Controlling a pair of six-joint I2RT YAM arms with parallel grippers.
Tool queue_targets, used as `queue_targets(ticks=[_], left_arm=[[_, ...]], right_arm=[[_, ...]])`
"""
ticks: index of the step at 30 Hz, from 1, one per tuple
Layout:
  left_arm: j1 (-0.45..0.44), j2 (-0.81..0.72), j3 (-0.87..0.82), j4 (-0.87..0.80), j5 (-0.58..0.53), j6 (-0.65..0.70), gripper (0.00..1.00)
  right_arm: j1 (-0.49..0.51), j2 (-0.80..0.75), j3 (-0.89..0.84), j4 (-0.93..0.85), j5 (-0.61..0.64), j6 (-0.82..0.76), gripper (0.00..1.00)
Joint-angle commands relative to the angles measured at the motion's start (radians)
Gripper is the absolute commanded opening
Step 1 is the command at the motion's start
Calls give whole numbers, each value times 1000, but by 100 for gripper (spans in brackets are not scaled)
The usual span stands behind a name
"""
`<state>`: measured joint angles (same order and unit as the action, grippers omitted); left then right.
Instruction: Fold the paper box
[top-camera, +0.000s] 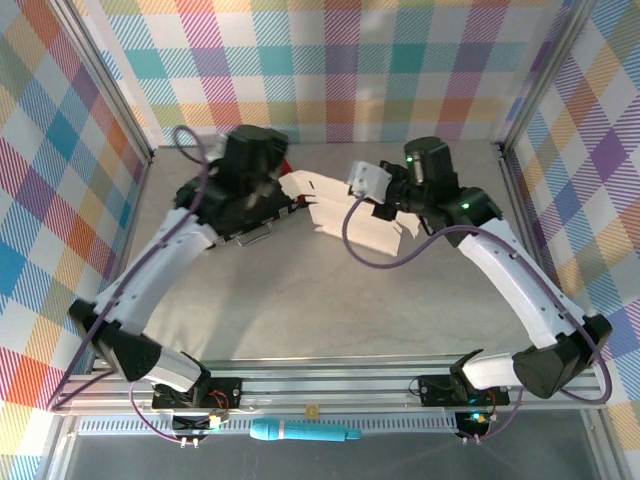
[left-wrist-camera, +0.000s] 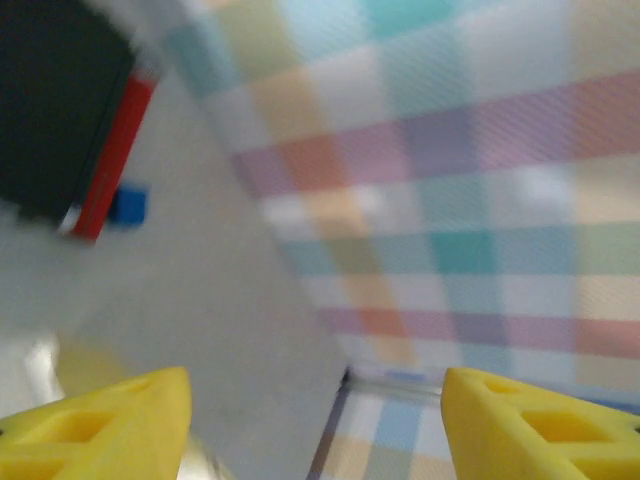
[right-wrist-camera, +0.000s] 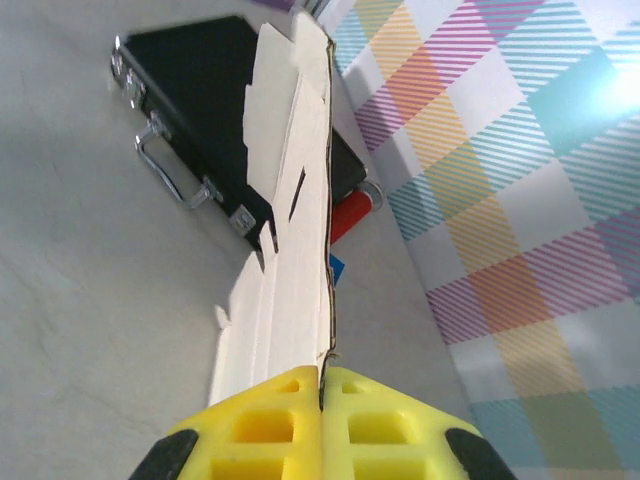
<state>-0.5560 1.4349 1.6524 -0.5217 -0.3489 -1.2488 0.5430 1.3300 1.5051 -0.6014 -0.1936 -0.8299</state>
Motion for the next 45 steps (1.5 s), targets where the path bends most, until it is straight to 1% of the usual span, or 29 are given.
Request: queue_targets(ticks=[1,2,4,6,8,9,11,14,16,17,19,21,24,27,30,33,36,42,45], left_arm=[[67,-95,-14,185,114,445,58],[79,-102,-14,172,132,508,56],[90,-110,-16,155,162,592,50],[95,-113,-28,148,180,627,45],[98,-105,-49,153,203,637,44],[99,-100,-56,154,211,633,44],[99,-80,-71,161,233,628,44],[99,-44,-88,160,264,609,44],[99,-10,-80,145,297,579,44],[99,9,-71,133,316,559,44],[99,57,-43,102,365,492,43],[99,103,-33,87,412,392,38],[94,175,-36,138,514,255,33],[81,242,-5,117,543,198,33],[79,291,13,111,552,190,32],[75,326,26,148,576,167,33],[62,357,51,136,588,162,33],[30,393,60,134,612,160,34],[22,395,63,106,607,169,35]], right_arm=[[-42,-64,26,-69,-233,217,0],[-60,-73,22,-73,-264,255,0],[-86,-88,1,-71,-299,301,0],[-121,-95,-23,-63,-328,340,0],[-163,-77,-48,-69,-346,367,0],[-176,-70,-71,-63,-336,368,0],[-181,-60,-138,-34,-284,320,0],[-173,-87,-281,126,-175,262,0],[-151,-120,-382,265,-69,179,0],[-144,-125,-407,299,-45,139,0],[-112,-122,-437,347,48,46,0],[-90,-114,-454,378,113,-20,0],[-87,-103,-468,396,118,-63,0],[-87,-95,-475,405,108,-60,0],[-83,-91,-480,402,105,-63,0],[-83,-91,-486,403,106,-62,0],[-83,-88,-487,405,106,-61,0],[-83,-75,-483,415,109,-54,0],[-83,-71,-481,411,108,-54,0]])
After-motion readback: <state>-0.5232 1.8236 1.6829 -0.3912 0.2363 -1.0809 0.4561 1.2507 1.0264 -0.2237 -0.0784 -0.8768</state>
